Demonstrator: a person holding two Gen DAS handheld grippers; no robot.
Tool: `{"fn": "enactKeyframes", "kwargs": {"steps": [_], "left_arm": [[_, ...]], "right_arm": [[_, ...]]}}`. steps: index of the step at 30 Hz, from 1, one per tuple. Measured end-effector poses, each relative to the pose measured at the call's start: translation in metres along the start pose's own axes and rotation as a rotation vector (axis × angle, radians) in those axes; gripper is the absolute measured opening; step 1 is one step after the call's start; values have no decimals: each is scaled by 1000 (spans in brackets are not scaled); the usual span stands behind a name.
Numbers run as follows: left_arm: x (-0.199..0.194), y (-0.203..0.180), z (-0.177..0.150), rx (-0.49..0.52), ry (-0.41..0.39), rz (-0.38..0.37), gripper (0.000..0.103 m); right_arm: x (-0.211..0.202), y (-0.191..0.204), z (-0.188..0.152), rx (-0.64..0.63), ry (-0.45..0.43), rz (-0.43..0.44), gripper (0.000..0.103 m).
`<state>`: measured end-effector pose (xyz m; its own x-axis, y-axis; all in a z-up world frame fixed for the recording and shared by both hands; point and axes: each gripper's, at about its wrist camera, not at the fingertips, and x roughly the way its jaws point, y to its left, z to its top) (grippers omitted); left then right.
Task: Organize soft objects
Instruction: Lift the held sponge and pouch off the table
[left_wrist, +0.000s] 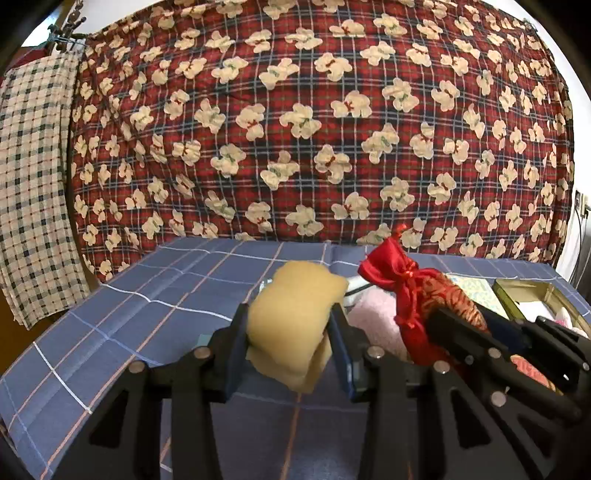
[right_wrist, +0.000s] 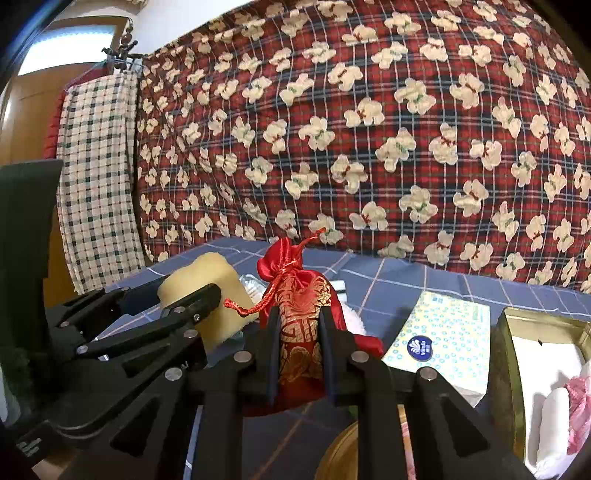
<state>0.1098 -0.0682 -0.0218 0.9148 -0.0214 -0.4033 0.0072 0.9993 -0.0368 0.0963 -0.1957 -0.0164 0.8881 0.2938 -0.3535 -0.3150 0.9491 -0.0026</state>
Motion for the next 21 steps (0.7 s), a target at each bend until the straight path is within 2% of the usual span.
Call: {"fn": "enactKeyframes", "kwargs": {"steps": [10,21], "left_arm": [[-9,0,0,1,-50,6,41],[-14,0,0,2,-81,11,41]], "right_arm": [[-11,-1,-1,-12,-54,-14,21],[-13,-4,-2,-6,-64,-34,21]]}}
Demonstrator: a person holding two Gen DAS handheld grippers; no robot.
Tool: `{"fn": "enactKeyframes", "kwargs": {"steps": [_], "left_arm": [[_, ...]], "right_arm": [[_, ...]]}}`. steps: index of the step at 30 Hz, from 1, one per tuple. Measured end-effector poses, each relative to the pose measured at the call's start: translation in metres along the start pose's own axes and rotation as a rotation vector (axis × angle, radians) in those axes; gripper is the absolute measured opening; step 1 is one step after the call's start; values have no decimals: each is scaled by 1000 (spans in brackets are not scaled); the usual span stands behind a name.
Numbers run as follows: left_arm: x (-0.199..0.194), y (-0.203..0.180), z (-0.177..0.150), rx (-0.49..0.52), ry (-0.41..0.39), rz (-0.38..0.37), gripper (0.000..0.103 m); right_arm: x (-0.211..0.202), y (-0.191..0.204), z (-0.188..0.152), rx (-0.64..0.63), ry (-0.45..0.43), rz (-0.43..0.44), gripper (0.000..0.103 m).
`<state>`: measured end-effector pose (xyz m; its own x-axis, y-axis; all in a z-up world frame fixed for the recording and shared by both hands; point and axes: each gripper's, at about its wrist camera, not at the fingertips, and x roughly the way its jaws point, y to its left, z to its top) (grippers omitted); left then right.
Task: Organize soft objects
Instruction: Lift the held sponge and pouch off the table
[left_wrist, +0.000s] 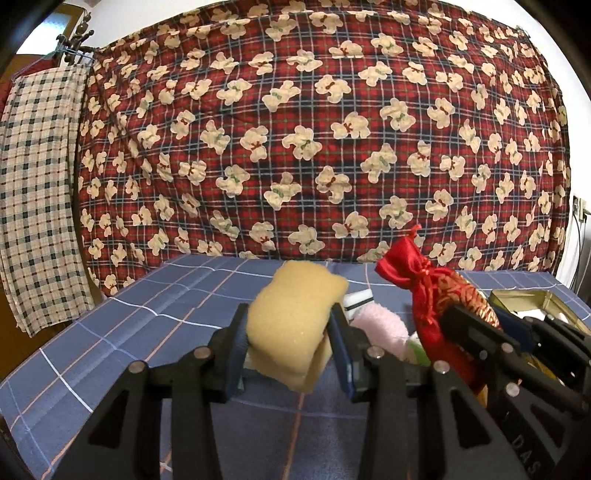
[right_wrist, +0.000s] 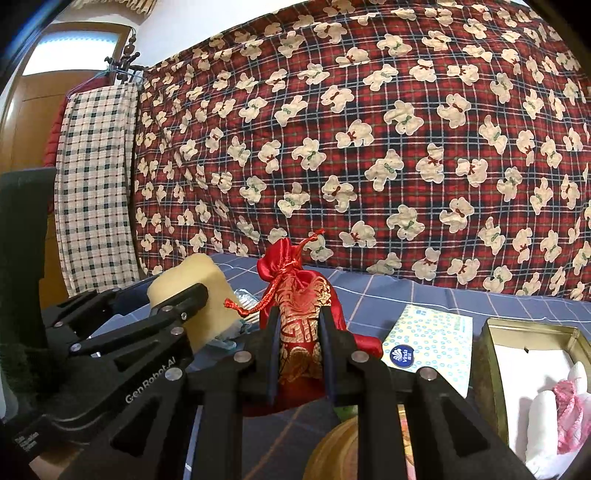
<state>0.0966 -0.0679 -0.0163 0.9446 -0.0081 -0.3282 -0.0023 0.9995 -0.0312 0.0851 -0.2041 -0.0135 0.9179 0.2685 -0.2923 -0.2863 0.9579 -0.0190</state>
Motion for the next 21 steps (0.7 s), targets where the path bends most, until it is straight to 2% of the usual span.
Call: {"fn": "enactKeyframes", "kwargs": {"steps": [21], "left_arm": [[3,-3,1,4,10,-3,41]], "right_arm": [[-3,-6,-1,9,-5,-42,21]]}}
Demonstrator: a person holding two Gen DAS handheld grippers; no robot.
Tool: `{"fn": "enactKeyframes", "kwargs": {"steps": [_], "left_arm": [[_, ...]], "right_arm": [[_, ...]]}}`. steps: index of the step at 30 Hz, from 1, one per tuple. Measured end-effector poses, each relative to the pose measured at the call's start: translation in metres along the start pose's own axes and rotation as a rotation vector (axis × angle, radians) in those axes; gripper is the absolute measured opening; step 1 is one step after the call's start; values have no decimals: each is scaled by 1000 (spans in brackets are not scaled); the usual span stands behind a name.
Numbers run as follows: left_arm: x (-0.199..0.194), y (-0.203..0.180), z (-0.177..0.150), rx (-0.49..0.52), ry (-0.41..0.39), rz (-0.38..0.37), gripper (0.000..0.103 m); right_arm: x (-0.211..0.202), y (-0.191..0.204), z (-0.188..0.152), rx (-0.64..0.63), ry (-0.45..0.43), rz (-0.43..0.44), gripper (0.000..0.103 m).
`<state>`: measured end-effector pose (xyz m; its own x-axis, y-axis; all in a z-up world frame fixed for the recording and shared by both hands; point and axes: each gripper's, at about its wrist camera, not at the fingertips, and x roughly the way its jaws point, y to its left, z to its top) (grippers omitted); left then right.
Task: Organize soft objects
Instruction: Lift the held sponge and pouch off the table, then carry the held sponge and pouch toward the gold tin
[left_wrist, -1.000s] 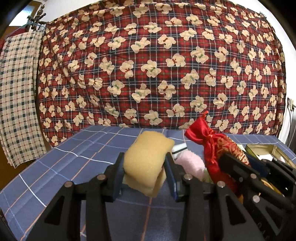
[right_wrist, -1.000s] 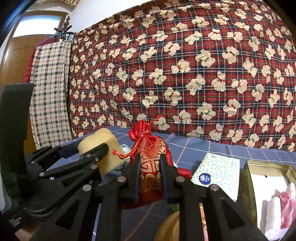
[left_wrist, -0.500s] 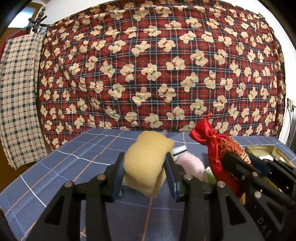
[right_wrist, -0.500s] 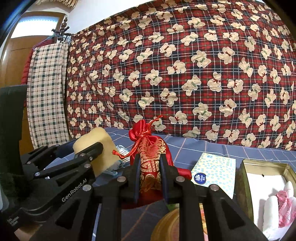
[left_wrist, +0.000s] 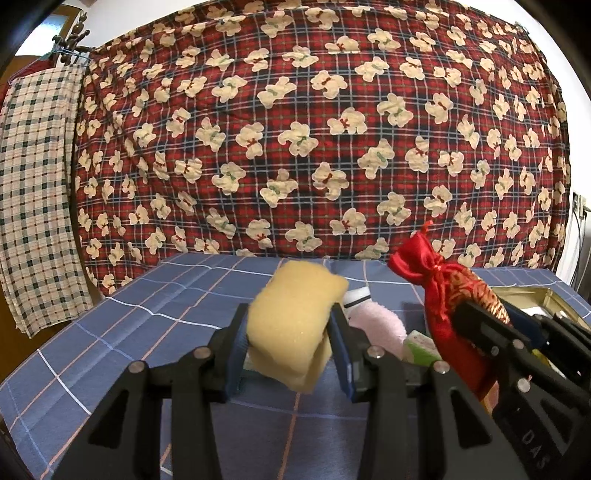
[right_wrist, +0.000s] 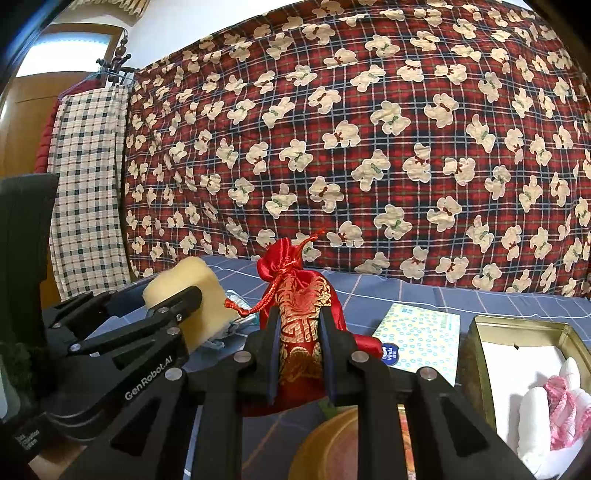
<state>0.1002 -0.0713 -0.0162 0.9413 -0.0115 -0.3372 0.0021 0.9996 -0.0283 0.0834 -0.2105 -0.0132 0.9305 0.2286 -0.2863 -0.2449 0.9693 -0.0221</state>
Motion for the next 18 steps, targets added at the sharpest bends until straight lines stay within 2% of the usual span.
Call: {"fn": "enactKeyframes", "kwargs": {"steps": [18], "left_arm": [[5,-13,2,24,18,-60,41]], "right_arm": [[-1,-9,0,16,5,-94,21]]}}
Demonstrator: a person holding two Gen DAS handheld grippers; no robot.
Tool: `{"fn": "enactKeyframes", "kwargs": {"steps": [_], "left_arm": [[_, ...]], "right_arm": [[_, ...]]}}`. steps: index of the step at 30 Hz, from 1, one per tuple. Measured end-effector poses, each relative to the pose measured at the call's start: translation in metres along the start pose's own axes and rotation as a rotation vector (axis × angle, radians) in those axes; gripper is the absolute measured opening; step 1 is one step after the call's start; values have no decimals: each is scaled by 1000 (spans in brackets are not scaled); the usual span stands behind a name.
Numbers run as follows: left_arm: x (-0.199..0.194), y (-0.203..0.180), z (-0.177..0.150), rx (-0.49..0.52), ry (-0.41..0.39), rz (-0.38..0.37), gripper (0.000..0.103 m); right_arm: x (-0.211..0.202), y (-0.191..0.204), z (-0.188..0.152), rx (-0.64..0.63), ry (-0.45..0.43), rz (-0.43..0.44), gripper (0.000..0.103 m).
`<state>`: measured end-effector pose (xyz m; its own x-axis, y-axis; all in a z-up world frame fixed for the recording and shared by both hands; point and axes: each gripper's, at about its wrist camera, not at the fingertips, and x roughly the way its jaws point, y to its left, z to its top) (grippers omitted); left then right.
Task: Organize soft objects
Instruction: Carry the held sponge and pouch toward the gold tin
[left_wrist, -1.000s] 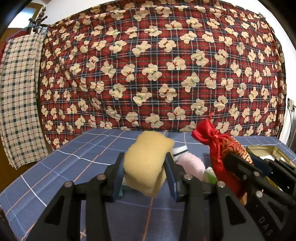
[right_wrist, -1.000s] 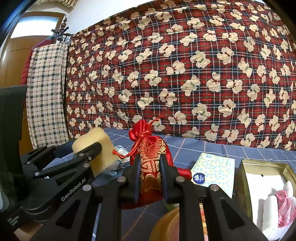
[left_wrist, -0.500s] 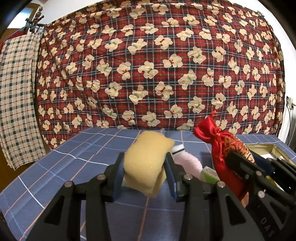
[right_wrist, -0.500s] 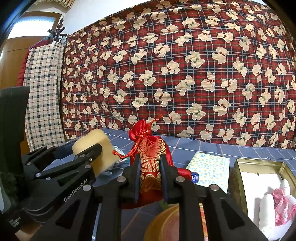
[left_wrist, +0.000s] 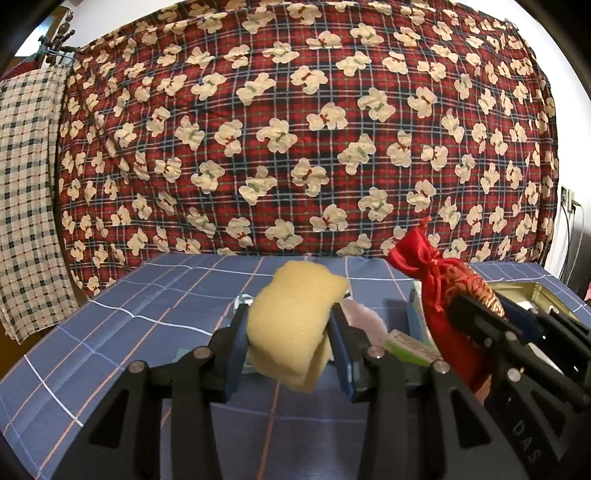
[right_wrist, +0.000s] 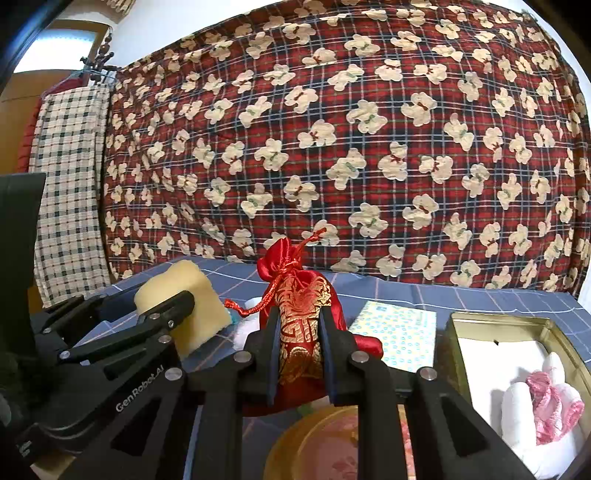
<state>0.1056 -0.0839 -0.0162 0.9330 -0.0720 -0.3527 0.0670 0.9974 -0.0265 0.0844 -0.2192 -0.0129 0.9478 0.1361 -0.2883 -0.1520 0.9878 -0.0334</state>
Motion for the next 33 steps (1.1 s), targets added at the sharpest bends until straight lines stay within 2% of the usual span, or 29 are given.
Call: {"fn": "enactKeyframes", "kwargs": {"steps": [16,33], "left_arm": [[6,-23,0,44,22,-75,41],[10,-41,1,50,35,-91,41]], "right_arm": [[-3,-15,-1,23,2,-90,21],[-6,-27,-2,55,1,-159,21]]}}
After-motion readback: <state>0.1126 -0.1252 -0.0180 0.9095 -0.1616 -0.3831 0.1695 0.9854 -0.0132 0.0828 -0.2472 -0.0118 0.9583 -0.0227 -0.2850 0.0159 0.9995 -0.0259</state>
